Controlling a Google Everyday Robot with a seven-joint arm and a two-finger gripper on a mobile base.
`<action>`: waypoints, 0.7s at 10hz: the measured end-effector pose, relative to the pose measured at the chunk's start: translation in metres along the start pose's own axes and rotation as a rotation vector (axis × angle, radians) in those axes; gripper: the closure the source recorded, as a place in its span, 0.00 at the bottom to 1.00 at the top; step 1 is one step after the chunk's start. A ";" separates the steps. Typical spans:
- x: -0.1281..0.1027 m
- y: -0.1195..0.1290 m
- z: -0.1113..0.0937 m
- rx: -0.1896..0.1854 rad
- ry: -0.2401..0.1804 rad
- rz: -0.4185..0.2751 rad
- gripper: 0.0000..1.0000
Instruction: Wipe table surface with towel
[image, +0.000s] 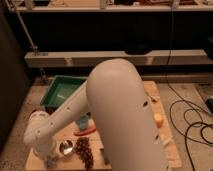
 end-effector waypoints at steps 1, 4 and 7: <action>0.001 0.010 -0.002 -0.003 0.000 0.023 1.00; 0.011 0.030 -0.004 -0.005 0.007 0.076 1.00; 0.038 0.050 -0.006 -0.008 0.024 0.113 1.00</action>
